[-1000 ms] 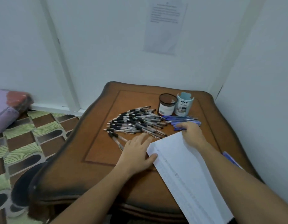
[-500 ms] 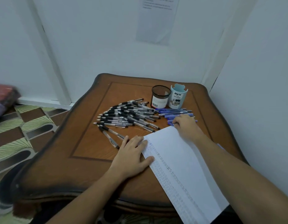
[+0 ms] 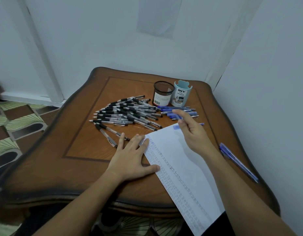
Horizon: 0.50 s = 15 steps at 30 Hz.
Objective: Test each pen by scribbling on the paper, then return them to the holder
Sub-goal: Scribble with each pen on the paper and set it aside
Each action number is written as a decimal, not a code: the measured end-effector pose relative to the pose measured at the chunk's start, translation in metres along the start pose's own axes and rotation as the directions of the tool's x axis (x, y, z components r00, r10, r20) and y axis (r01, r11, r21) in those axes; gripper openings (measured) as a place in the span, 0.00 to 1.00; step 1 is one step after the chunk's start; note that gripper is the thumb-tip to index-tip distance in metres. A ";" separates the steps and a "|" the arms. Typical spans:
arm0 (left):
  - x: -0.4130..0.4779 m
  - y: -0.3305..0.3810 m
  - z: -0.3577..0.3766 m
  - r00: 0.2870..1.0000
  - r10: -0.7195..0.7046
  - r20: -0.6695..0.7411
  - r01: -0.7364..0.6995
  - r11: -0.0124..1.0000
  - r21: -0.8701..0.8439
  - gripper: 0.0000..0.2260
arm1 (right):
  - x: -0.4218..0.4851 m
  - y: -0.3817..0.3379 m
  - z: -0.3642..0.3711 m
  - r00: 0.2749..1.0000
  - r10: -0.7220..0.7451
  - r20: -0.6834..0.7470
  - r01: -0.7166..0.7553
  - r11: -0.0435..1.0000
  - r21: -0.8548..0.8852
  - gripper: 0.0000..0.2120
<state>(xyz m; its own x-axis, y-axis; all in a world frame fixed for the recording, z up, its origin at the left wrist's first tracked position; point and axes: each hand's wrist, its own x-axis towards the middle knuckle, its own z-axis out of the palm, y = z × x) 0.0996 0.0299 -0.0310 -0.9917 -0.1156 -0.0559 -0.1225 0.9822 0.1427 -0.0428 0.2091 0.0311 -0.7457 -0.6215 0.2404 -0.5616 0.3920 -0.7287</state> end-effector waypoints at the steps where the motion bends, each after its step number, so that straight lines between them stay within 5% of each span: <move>1: 0.000 0.000 0.000 1.000 -0.002 0.001 0.002 1.000 -0.001 0.47 | -0.003 -0.002 0.003 1.000 0.012 -0.010 -0.011 0.999 0.032 0.14; 5: 0.000 0.001 0.000 1.000 -0.011 0.004 0.011 1.000 0.000 0.47 | -0.011 -0.004 0.010 0.994 0.057 -0.092 -0.043 0.987 0.155 0.10; 8: 0.003 0.000 0.002 1.000 -0.015 -0.005 0.015 1.000 -0.008 0.47 | -0.009 -0.008 0.013 0.981 0.129 -0.146 -0.078 0.946 0.314 0.18; 12: 0.004 -0.002 0.005 1.000 -0.011 -0.010 0.011 1.000 -0.007 0.48 | -0.006 -0.005 0.020 0.953 0.284 -0.109 -0.138 0.724 0.676 0.14; 15: 0.005 -0.002 0.007 1.000 -0.008 -0.009 0.008 1.000 -0.006 0.48 | -0.005 0.003 0.026 0.927 0.374 0.012 -0.260 0.621 0.740 0.34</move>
<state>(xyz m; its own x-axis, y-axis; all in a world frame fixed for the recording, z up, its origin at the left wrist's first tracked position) 0.0950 0.0283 -0.0383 -0.9910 -0.1246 -0.0485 -0.1305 0.9803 0.1480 -0.0312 0.1956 0.0107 -0.8971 -0.4381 -0.0572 0.1104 -0.0970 -0.9891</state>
